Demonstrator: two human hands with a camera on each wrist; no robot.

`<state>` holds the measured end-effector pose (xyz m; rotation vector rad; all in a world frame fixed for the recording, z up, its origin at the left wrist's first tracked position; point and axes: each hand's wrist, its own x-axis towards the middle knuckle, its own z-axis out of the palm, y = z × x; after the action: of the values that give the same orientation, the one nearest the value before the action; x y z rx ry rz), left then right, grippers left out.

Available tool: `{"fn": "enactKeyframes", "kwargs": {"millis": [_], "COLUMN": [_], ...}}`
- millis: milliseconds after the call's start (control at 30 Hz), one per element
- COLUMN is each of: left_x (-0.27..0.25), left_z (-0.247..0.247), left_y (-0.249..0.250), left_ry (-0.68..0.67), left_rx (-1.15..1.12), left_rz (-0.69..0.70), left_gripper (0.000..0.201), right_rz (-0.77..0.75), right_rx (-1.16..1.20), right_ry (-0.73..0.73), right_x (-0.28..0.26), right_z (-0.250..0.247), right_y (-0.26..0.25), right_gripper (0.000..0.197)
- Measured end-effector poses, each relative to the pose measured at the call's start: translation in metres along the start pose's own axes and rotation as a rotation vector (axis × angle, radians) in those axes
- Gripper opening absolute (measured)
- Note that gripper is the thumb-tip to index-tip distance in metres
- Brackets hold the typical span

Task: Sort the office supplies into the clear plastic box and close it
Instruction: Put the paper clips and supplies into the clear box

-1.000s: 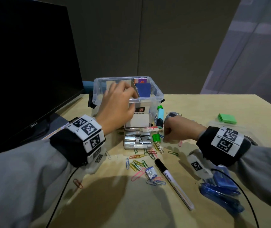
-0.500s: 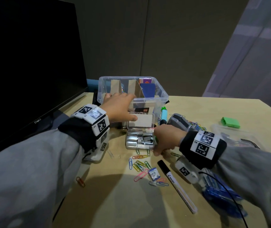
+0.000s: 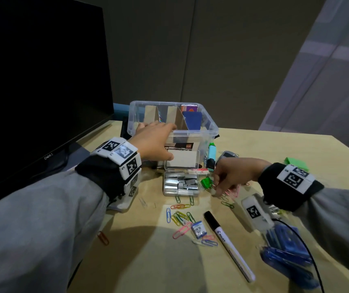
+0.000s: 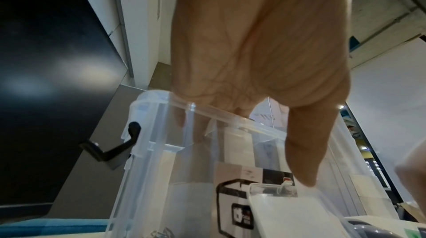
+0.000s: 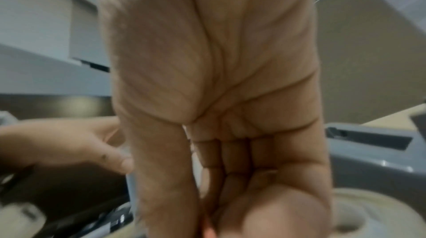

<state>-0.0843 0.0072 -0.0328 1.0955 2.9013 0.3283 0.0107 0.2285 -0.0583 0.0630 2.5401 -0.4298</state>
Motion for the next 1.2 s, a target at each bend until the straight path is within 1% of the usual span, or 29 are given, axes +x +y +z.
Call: {"fn": "enactKeyframes", "kwargs": {"millis": [100, 167, 233, 300, 367, 433, 467, 533, 633, 700, 767, 867, 900, 967, 1033, 1067, 1133, 1200], "left_x": [-0.004, -0.006, -0.007, -0.006, -0.004, -0.003, -0.003, -0.005, -0.008, -0.008, -0.007, -0.005, -0.005, -0.005, -0.004, -0.004, -0.004, -0.004], "left_z": [-0.003, -0.006, -0.011, -0.013, -0.012, -0.010, -0.008, -0.006, -0.006, -0.006, -0.007, -0.006, -0.005, -0.005, -0.005, -0.005, -0.003, -0.003], "left_y": [-0.002, -0.007, -0.014, -0.024, -0.035, -0.045, -0.050, -0.057, -0.067, -0.070, -0.071, -0.073, -0.074, -0.073, -0.073, -0.073, -0.075, -0.076], "left_ry": [0.067, 0.150, 0.247, 0.302, 0.270, 0.180, 0.129, 0.054, -0.010, -0.035, -0.046, -0.050, -0.052, -0.055, -0.043, -0.037, -0.031, -0.026], "left_rx": [-0.179, -0.307, -0.354, -0.363, -0.399, -0.494, -0.548, -0.619, -0.595, -0.538, -0.517, -0.518, -0.517, -0.510, -0.500, -0.499, -0.515, -0.537], "left_rz": [0.017, 0.016, -0.039, -0.127, -0.218, -0.294, -0.306, -0.284, -0.234, -0.214, -0.210, -0.210, -0.211, -0.216, -0.217, -0.218, -0.216, -0.212], "left_gripper": [0.075, 0.065, 0.056, 0.054, 0.061, 0.074, 0.081, 0.093, 0.104, 0.107, 0.108, 0.109, 0.109, 0.108, 0.105, 0.104, 0.104, 0.103], "right_rz": [-0.062, -0.096, -0.134, -0.194, -0.228, -0.253, -0.269, -0.297, -0.326, -0.317, -0.276, -0.186, -0.156, -0.114, -0.126, -0.145, -0.189, -0.251], "right_rx": [0.142, 0.202, 0.258, 0.305, 0.365, 0.430, 0.461, 0.504, 0.576, 0.633, 0.663, 0.637, 0.585, 0.405, 0.249, 0.211, 0.184, 0.148], "right_ry": [-0.020, -0.033, -0.023, -0.004, 0.022, 0.054, 0.074, 0.130, 0.245, 0.340, 0.414, 0.489, 0.527, 0.607, 0.657, 0.661, 0.655, 0.687], "right_x": [-0.009, -0.016, -0.022, -0.024, -0.022, -0.017, -0.014, -0.007, 0.012, 0.028, 0.044, 0.062, 0.069, 0.078, 0.079, 0.078, 0.069, 0.059], "right_z": [-0.011, -0.018, -0.025, -0.031, -0.040, -0.050, -0.055, -0.064, -0.074, -0.079, -0.082, -0.081, -0.079, -0.075, -0.074, -0.074, -0.073, -0.072], "right_y": [0.003, 0.000, -0.006, -0.014, -0.023, -0.035, -0.042, -0.058, -0.083, -0.100, -0.116, -0.137, -0.141, -0.147, -0.148, -0.148, -0.144, -0.140], "right_gripper": [0.015, 0.017, 0.016, 0.016, 0.013, 0.009, 0.008, 0.008, 0.007, 0.013, 0.015, 0.010, 0.012, 0.017, 0.020, 0.020, 0.021, 0.019]}}
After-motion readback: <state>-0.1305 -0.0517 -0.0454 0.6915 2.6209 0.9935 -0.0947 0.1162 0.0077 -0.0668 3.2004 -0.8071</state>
